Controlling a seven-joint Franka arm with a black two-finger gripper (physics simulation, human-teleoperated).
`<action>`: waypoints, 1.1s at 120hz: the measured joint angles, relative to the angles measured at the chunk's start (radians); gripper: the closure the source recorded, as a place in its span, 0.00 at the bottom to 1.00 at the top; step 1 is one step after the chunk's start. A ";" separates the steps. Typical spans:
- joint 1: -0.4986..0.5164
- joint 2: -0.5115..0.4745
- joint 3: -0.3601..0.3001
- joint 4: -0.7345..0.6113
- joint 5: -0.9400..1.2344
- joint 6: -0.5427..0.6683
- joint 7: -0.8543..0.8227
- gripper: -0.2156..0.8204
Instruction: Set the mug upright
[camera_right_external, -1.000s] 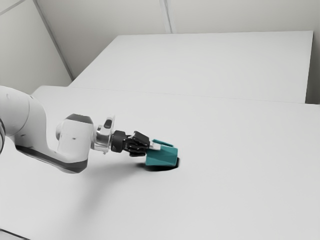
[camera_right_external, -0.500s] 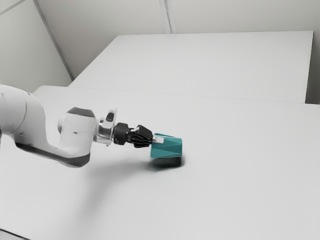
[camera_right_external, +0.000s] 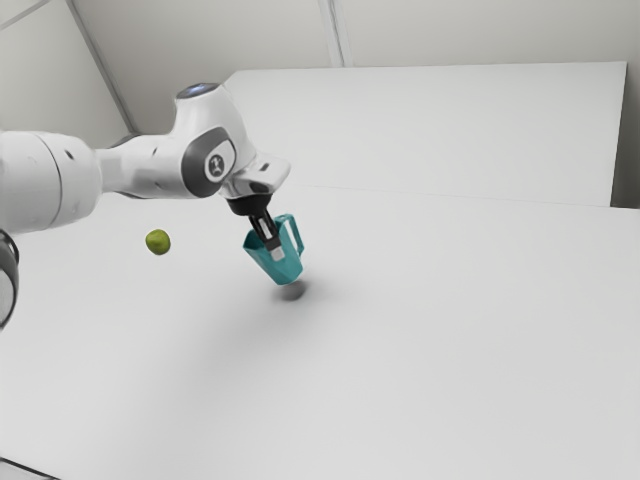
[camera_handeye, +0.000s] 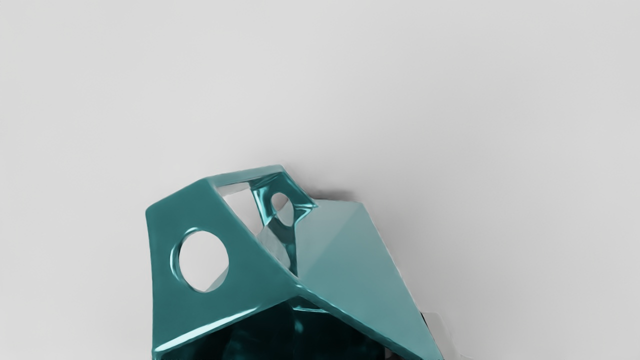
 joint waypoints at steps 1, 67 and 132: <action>0.000 0.006 0.000 0.000 0.013 0.002 -0.009 0.97; -0.011 0.086 0.004 0.009 0.194 0.056 -0.418 0.70; -0.036 -0.013 -0.007 0.338 0.186 -0.211 -0.621 0.25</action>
